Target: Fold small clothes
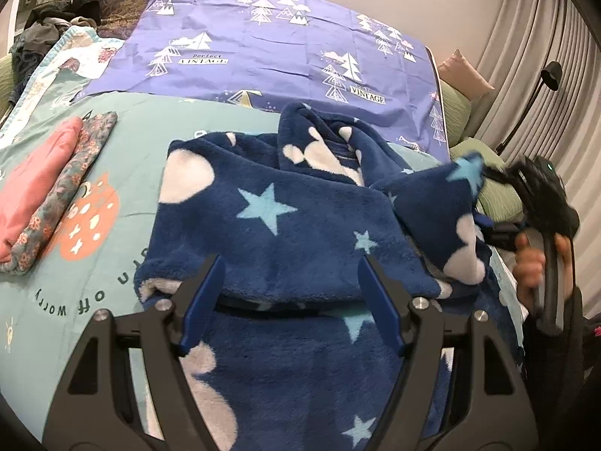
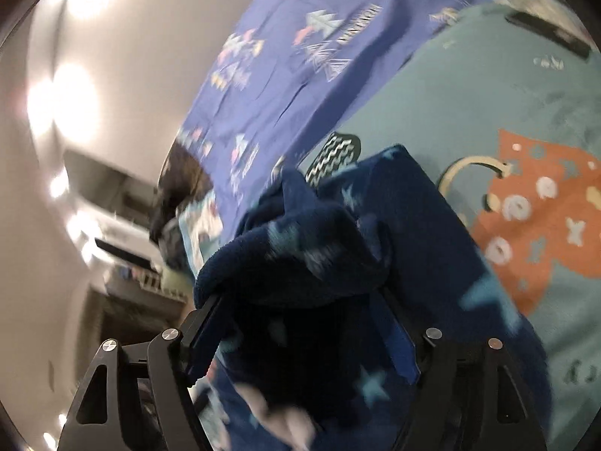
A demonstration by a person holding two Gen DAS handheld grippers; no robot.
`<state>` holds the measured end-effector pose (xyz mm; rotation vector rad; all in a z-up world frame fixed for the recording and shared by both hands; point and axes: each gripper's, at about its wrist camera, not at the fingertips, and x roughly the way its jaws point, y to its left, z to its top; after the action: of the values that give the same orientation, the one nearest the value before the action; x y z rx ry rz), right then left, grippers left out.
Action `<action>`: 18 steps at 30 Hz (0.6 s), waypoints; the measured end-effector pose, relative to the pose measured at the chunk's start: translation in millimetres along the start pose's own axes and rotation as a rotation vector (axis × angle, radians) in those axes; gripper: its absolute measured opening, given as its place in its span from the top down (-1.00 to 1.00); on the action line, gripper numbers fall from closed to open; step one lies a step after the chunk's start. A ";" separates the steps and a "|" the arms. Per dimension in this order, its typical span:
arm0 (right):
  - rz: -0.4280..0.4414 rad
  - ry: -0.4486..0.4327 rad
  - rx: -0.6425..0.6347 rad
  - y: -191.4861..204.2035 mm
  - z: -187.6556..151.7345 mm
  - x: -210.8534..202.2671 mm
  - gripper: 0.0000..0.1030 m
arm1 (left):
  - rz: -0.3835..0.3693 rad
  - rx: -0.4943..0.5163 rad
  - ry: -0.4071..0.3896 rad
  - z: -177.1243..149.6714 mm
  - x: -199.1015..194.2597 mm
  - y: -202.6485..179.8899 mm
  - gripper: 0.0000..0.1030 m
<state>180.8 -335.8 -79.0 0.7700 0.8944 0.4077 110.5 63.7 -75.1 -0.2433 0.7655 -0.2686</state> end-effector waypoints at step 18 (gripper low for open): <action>0.000 0.244 -0.594 70.3 -94.5 18.9 -0.48 | -0.005 -0.088 0.008 5.9 -5.8 34.7 -0.52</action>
<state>113.9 -237.1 -73.7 0.1751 0.9327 0.7361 115.9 98.8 -78.1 -0.3277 0.7852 -0.2411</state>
